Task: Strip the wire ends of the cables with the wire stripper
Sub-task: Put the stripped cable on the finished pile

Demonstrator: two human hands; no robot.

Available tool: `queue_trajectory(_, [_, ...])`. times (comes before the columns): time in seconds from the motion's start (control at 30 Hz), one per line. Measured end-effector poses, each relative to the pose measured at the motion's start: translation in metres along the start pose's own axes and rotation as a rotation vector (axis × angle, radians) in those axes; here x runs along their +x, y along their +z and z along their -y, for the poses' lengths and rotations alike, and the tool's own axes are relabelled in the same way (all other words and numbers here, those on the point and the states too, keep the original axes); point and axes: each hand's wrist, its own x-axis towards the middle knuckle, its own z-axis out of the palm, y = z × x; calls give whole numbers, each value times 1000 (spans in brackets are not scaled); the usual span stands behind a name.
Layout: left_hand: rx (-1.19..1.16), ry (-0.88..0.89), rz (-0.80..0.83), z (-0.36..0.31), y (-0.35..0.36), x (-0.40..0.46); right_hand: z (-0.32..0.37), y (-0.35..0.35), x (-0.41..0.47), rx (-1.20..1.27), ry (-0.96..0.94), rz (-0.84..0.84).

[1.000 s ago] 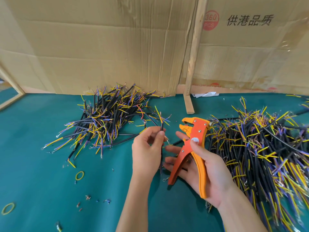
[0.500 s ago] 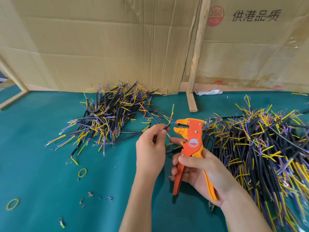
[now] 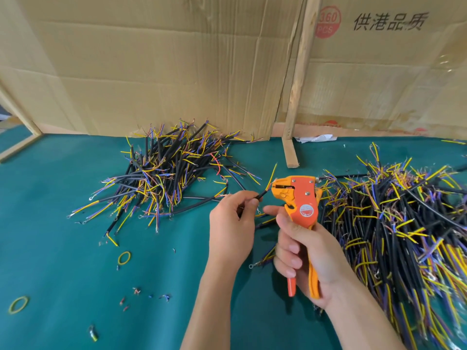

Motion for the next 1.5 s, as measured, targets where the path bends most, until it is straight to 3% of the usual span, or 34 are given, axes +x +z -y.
queue_trajectory(0.23, [-94, -62, -108, -2, -7, 1, 3, -5, 0, 84, -13, 44])
queue_trajectory(0.57, [-59, -41, -81, -3, -8, 1, 3, -1, -3, 8, 48, 117])
queue_trajectory(0.8, [-5, -38, -62, -3, -7, 1, 3, 3, -4, -14, 73, 83])
queue_trajectory(0.97, [2, -59, -34, -6, -6, -1, -1, 9, -2, 21, -23, -62])
queue_trajectory(1.03, [-61, -76, 47, -9, -4, -2, -2, 10, 0, 119, -59, -86])
queue_trajectory(1.17, [-451, -186, 459, -19, -3, -6, 6, -1, 3, 346, -113, -106])
queue_trajectory(1.2, [-463, -167, 468, -21, -4, -7, 8, -4, 2, 371, -115, -94])
queue_trajectory(1.27, [-358, -119, 252, -20, -8, -4, 10, -8, 1, 389, -118, -57])
queue_trajectory(1.37, [126, -125, -192, -5, -17, 0, 5, -6, 2, 356, -91, -11])
queue_trajectory(1.5, [591, -292, -176, 13, -23, 2, 0, 0, 2, 303, 20, 23])
